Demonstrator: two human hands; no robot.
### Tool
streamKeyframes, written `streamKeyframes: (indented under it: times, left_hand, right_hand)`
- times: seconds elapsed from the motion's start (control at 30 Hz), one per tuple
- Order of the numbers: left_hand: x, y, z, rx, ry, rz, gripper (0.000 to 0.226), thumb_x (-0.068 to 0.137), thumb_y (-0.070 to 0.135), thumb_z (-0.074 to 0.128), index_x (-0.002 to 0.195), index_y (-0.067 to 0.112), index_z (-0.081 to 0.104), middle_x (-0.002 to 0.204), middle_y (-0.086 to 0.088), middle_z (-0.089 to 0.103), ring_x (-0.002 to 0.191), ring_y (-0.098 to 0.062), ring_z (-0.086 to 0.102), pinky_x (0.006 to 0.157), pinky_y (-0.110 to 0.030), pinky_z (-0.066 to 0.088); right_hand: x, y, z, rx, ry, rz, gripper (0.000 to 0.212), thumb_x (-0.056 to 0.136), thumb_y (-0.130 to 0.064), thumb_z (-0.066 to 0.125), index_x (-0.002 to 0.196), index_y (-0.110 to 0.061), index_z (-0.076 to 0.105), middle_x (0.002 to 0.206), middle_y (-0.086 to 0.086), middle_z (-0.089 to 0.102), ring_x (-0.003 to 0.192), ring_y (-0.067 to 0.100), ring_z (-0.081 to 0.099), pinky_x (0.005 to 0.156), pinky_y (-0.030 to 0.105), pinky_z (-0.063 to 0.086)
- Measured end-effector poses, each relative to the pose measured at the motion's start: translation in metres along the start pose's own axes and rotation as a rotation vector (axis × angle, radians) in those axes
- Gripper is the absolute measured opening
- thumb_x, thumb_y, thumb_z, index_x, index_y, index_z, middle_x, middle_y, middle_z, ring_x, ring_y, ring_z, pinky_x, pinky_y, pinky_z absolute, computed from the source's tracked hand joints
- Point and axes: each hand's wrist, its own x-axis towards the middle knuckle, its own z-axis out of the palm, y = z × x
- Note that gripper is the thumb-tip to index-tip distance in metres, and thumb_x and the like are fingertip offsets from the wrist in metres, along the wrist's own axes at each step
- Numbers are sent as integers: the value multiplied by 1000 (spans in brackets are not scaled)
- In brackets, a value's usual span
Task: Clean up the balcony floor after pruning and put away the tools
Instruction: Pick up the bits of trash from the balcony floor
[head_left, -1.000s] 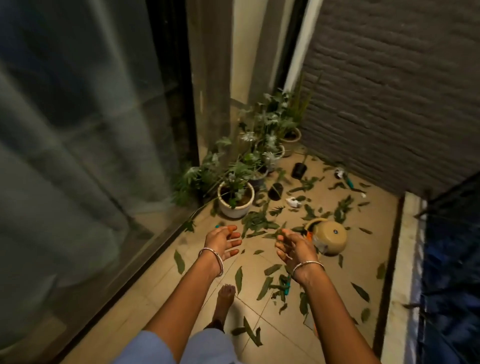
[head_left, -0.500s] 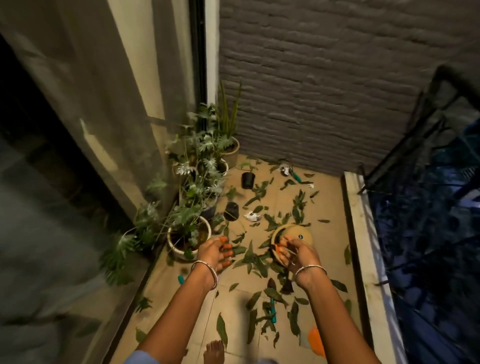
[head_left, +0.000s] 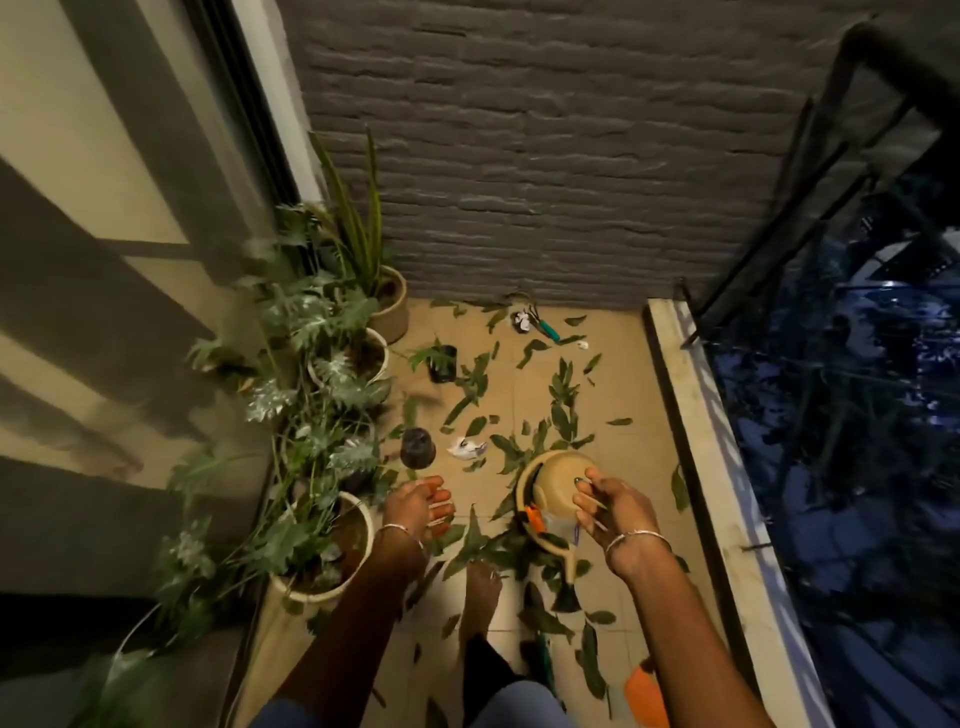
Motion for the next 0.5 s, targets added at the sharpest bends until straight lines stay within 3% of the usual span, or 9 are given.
streamKeyframes:
  times: [0.1,0.2,0.37,0.43,0.5]
  left_hand:
    - [56,28,30,84,47,-72,17,100,13,47,90,6,60,72,-10,59,63,-23,55,52,-29,43]
    - [110,43,55,190,131,-26,20,99,17,53,98,-1,62,81,-15,61,66,-27,56,57,-32,45]
    - [221,44,69,428,213,77,20,98,19,56,98,1,62,77,-13,60,66,-24,56,52,-24,51]
    - [274,31,65,597,220,60,33,93,35,59,98,3,65,91,-21,66,82,-35,63,74,-33,57]
    - [323,16,64,730,236,31,34,92,34,61,105,3,65,104,-22,67,97,-40,63,89,-47,51]
  right_hand:
    - [50,-31,21,-17,51,47,22,93,-12,60,111,-5,69,107,15,72,99,29,68,78,38,56]
    - [103,-60,43,-65,72,81,22,92,-12,62,111,-4,69,105,17,72,100,33,67,72,36,57]
    - [196,-79,83,-126,114,104,24,95,-9,54,113,0,68,91,15,71,76,28,66,69,35,53]
    - [229,-78,98,-106,149,136,22,96,-9,54,112,-1,67,92,15,72,73,26,66,68,35,53]
    - [262,-74,111,-55,172,202,24,98,-13,52,114,-1,66,82,12,73,72,26,64,60,31,54]
